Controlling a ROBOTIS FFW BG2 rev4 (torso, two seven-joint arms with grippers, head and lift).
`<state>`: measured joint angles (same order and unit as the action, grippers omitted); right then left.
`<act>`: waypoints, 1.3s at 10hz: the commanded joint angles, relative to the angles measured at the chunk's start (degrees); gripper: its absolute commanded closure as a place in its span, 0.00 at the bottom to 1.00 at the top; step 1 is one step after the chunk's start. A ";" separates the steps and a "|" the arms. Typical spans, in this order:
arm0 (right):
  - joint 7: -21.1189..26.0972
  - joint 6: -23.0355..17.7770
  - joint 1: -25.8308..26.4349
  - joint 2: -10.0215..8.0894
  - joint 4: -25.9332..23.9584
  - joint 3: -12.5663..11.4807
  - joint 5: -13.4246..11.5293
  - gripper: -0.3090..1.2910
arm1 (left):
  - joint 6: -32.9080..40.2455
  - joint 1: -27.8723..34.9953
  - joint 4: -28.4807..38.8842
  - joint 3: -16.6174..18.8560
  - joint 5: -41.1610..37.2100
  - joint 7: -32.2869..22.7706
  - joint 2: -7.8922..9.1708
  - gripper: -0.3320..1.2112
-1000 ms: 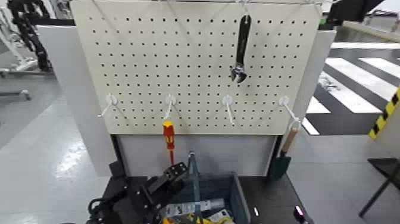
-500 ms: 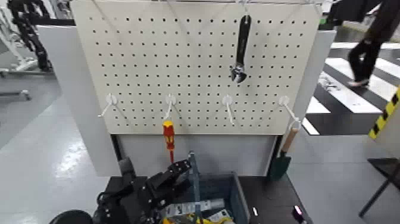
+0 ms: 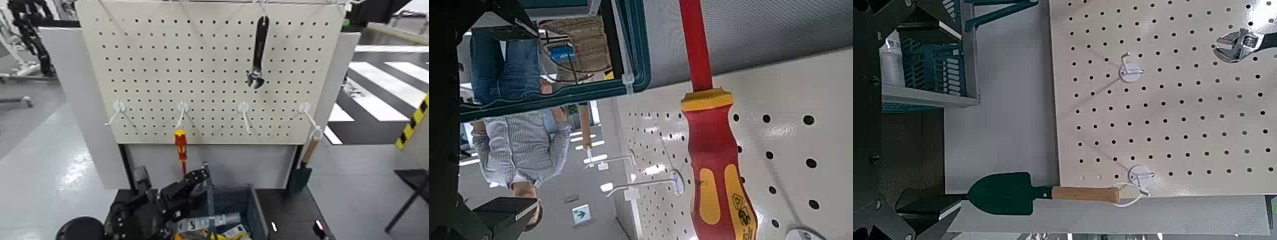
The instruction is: Grasp the handle of the crate.
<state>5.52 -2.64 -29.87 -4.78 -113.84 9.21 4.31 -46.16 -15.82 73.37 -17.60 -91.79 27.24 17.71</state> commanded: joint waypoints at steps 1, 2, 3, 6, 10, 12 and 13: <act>-0.16 0.01 0.25 0.21 0.11 -0.07 -0.09 0.28 | -0.86 -1.32 -1.92 -1.47 -1.46 0.62 0.05 0.46; -0.25 0.01 0.25 0.21 0.11 -0.07 -0.09 0.28 | -1.04 -1.58 -2.44 -2.18 -1.99 0.88 0.05 0.65; -0.42 0.10 0.34 0.21 0.20 -0.24 -0.09 0.28 | -1.21 -1.67 -2.62 -2.26 -2.16 0.97 0.05 0.76; -1.21 0.01 0.60 0.30 0.28 -0.59 -0.09 0.28 | -1.30 -1.49 -3.32 -2.35 -2.60 1.06 0.05 0.97; -2.18 -0.17 0.96 0.39 0.72 -0.77 0.00 0.28 | -1.30 -0.70 -3.23 -2.70 -2.95 1.15 -0.57 0.98; -2.53 -0.08 1.04 0.39 0.72 -0.86 0.08 0.28 | -1.30 0.53 -1.74 -2.70 -3.22 1.15 -1.01 0.98; -2.53 -0.08 1.04 0.39 0.72 -0.95 0.00 0.28 | -1.13 1.23 -0.42 -2.70 -3.22 1.15 -1.18 0.98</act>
<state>2.98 -2.73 -28.88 -4.39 -113.11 8.31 4.33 -47.38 -15.05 72.16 -20.31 -94.97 28.37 16.65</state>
